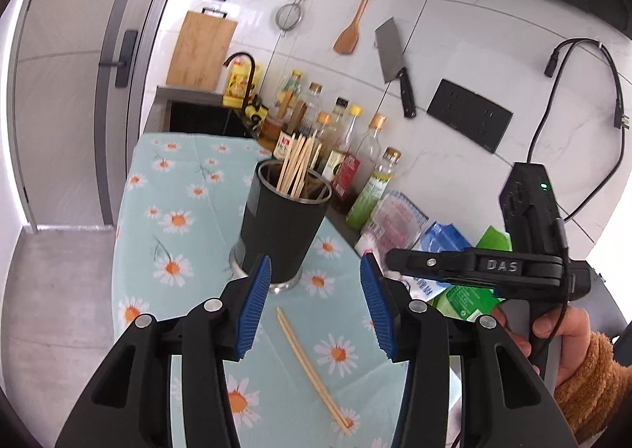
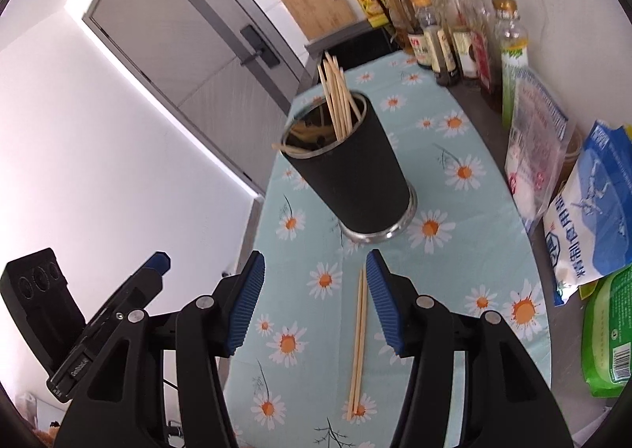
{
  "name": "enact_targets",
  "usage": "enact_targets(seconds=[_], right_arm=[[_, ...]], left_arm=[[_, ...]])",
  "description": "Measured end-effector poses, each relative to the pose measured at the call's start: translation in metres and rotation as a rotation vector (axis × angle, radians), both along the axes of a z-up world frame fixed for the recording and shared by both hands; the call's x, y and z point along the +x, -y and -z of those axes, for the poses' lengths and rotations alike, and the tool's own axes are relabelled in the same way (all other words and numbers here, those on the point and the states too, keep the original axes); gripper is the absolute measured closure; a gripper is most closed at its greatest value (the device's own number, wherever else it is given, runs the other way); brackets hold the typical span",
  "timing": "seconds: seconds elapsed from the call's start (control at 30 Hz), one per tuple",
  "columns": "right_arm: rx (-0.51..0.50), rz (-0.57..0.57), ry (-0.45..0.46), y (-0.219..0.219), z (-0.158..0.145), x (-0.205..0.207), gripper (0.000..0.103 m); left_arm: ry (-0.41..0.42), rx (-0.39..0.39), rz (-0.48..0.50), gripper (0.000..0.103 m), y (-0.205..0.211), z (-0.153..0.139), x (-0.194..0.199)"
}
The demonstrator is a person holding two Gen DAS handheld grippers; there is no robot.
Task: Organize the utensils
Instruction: 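Move the right tool to the loose chopsticks and close on one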
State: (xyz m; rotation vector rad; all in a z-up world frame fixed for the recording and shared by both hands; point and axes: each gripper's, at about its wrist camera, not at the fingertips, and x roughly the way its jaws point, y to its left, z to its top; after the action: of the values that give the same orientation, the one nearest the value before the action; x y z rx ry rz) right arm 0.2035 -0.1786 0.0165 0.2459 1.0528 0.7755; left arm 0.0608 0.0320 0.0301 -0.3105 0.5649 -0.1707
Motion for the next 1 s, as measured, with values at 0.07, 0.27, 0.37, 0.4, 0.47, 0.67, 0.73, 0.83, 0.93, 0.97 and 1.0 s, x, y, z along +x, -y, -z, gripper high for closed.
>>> enact_targets(seconds=[0.07, 0.27, 0.37, 0.4, 0.47, 0.67, 0.73, 0.83, 0.93, 0.97, 1.0], right_arm=[[-0.038, -0.041, -0.031, -0.010, 0.011, 0.002, 0.052], [-0.231, -0.076, -0.160, -0.039, 0.058, 0.014, 0.063], [-0.292, -0.103, -0.232, -0.052, 0.080, 0.020, 0.070], [-0.308, -0.106, -0.246, -0.055, 0.085, 0.022, 0.070], [-0.360, -0.128, -0.298, -0.063, 0.101, 0.027, 0.070], [-0.436, -0.186, -0.344, -0.082, 0.124, 0.031, 0.078], [-0.468, -0.194, -0.347, -0.087, 0.129, 0.032, 0.080], [-0.502, -0.203, -0.357, -0.093, 0.133, 0.032, 0.085], [-0.517, -0.195, -0.350, -0.094, 0.136, 0.035, 0.086], [-0.522, -0.188, -0.350, -0.094, 0.137, 0.036, 0.086], [-0.530, -0.187, -0.348, -0.095, 0.138, 0.036, 0.086]], left_arm=[[-0.029, 0.003, 0.003, 0.057, 0.000, 0.009, 0.001], [-0.113, -0.024, 0.000, 0.057, -0.008, 0.034, 0.002], [-0.157, -0.042, -0.010, 0.057, -0.013, 0.047, 0.002], [-0.190, -0.063, -0.011, 0.057, -0.014, 0.054, 0.004], [-0.233, -0.093, -0.012, 0.057, -0.016, 0.067, 0.005], [-0.309, -0.114, -0.020, 0.057, -0.017, 0.090, 0.007], [-0.333, -0.114, -0.022, 0.057, -0.018, 0.097, 0.007], [-0.365, -0.108, -0.041, 0.057, -0.019, 0.107, 0.008], [-0.400, -0.114, -0.056, 0.057, -0.020, 0.116, 0.009], [-0.407, -0.115, -0.057, 0.057, -0.021, 0.118, 0.010], [-0.416, -0.111, -0.060, 0.057, -0.021, 0.121, 0.010]])
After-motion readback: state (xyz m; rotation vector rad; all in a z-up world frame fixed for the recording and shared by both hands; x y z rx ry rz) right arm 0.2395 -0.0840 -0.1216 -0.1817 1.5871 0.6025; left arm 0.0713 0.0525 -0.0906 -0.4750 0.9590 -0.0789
